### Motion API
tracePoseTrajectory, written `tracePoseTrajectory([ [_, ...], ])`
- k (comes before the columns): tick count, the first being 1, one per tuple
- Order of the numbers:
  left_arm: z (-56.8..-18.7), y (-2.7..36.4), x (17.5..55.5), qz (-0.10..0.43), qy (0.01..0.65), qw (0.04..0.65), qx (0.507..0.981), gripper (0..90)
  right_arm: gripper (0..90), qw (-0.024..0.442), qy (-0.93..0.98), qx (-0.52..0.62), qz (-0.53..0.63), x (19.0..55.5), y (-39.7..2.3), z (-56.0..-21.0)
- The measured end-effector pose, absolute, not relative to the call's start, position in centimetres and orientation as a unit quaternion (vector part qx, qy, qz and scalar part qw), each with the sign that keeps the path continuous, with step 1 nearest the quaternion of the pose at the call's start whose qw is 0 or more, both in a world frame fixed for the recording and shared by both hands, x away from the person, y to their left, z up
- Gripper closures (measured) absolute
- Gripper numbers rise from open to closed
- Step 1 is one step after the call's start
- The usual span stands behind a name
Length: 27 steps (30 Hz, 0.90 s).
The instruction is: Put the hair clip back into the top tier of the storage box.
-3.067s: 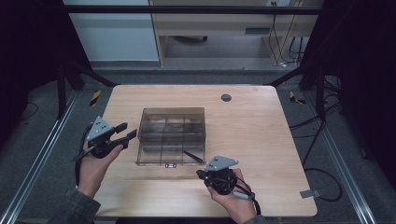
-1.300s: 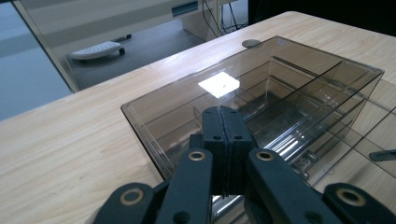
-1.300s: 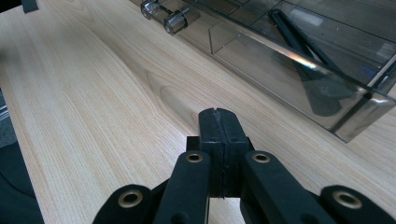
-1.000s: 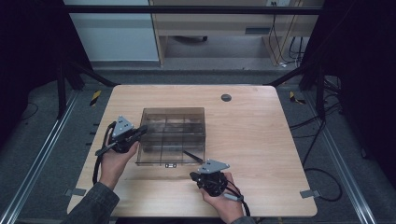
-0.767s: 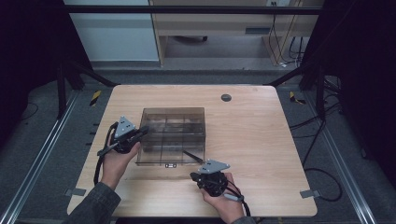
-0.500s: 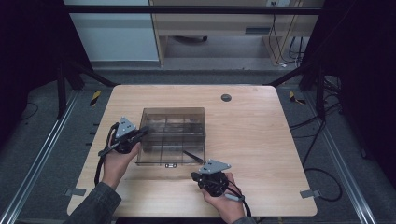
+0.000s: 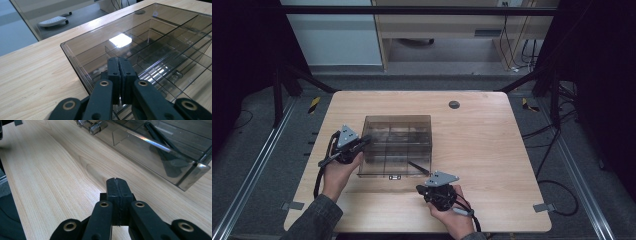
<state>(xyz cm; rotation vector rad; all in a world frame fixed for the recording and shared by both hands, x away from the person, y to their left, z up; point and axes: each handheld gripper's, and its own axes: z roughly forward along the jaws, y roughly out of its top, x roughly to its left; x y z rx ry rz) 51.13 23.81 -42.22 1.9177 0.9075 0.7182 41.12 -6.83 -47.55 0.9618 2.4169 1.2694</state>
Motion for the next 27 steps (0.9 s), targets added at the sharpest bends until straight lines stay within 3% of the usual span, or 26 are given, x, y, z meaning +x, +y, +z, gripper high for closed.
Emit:
tracePoseTrajectory([
  [27,-42.59,24.02,51.13,0.284,0.374,0.443,0.763,87.3,90.0,0.137,0.823,0.326,0.444,41.04,-6.66,-47.25],
])
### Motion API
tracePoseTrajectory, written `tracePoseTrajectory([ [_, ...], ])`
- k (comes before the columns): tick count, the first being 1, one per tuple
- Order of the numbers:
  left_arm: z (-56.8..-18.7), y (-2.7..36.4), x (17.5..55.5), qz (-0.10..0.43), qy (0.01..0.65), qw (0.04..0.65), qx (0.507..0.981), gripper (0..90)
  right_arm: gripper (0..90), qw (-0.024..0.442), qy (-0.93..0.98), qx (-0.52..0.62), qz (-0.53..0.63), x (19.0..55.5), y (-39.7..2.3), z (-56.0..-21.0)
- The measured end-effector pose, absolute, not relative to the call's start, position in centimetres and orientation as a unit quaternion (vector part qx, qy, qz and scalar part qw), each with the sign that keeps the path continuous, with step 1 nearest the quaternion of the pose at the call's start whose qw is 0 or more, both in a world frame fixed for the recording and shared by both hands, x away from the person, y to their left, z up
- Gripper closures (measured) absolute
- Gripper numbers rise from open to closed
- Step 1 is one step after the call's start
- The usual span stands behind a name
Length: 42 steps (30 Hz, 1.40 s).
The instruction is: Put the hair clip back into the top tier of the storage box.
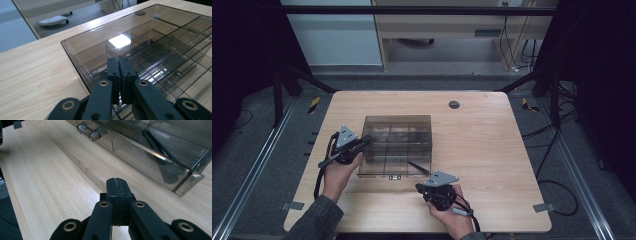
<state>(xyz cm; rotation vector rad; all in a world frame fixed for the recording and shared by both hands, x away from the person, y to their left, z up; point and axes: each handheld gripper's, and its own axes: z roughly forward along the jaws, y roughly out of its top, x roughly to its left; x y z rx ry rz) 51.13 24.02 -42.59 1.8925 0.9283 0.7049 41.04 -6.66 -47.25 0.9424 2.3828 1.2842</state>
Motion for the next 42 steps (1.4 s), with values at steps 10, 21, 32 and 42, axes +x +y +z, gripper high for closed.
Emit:
tracePoseTrajectory([
  [10,-42.5,24.0,51.2,0.282,0.376,0.442,0.764,87.3,90.0,0.153,0.818,0.317,0.455,40.9,-6.1,-47.0],
  [21,-42.5,24.0,51.2,0.28,0.376,0.442,0.765,87.3,90.0,0.158,0.815,0.31,0.464,41.1,-5.6,-46.5],
  [32,-42.5,24.0,51.2,0.281,0.376,0.44,0.766,87.3,90.0,0.158,0.813,0.308,0.468,41.5,-5.0,-46.3],
  [42,-42.4,23.9,51.2,0.282,0.374,0.437,0.768,87.4,90.0,0.156,0.812,0.308,0.47,41.8,-4.6,-46.4],
])
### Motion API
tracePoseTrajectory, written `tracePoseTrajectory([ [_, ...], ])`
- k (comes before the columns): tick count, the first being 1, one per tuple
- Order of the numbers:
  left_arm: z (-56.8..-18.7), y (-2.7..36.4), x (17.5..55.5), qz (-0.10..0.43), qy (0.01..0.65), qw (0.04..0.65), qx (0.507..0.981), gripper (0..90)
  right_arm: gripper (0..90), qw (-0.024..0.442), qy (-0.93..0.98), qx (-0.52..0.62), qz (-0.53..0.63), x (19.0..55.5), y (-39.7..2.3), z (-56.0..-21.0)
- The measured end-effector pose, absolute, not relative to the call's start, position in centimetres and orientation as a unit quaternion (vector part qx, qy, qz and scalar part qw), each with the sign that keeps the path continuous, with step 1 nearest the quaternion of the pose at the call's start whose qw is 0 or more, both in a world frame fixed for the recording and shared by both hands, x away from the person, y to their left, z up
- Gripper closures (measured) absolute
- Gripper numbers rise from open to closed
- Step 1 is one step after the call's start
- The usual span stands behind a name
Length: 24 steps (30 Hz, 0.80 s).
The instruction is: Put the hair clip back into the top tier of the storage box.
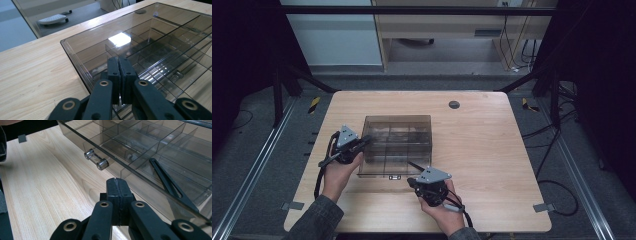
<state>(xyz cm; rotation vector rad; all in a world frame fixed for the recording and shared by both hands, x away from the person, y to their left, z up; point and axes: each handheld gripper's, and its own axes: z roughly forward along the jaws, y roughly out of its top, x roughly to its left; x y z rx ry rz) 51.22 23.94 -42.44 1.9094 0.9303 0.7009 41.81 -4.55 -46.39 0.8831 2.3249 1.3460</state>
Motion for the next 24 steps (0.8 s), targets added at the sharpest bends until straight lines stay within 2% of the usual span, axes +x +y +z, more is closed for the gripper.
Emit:
tracePoseTrajectory([
  [24,-42.4,23.9,51.3,0.281,0.374,0.437,0.768,87.6,90.0,0.153,0.813,0.301,0.474,42.4,-3.5,-46.3],
])
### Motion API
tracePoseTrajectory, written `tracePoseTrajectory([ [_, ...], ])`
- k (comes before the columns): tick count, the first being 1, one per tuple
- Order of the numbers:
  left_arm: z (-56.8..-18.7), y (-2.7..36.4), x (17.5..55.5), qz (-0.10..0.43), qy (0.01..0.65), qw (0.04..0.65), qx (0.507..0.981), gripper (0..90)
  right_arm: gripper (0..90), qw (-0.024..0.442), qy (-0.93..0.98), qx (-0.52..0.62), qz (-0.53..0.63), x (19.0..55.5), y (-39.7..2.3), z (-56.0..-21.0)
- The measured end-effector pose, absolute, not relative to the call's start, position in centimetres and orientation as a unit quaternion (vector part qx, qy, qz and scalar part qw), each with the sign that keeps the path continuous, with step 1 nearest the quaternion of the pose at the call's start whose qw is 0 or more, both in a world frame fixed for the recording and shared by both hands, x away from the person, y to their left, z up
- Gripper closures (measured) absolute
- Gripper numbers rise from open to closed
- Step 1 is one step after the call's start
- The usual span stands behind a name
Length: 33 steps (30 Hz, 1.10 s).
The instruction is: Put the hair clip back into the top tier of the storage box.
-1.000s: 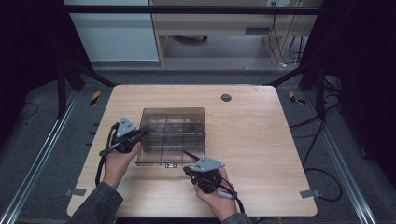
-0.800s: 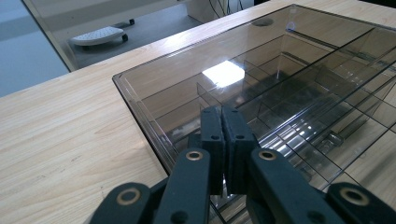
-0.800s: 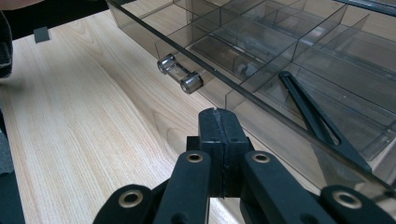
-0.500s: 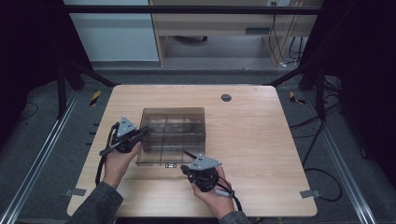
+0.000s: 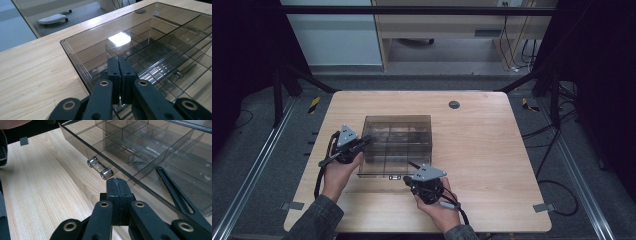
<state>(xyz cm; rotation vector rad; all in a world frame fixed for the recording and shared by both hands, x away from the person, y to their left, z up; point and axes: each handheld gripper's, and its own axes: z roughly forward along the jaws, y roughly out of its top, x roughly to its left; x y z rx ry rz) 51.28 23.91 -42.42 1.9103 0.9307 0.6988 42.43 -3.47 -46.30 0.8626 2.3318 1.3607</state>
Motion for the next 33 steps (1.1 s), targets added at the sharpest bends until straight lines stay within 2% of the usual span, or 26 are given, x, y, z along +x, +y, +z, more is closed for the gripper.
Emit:
tracePoseTrajectory([
  [33,-42.46,23.83,51.33,0.284,0.374,0.436,0.768,87.8,90.0,0.15,0.81,0.296,0.484,43.0,-2.86,-45.88],
])
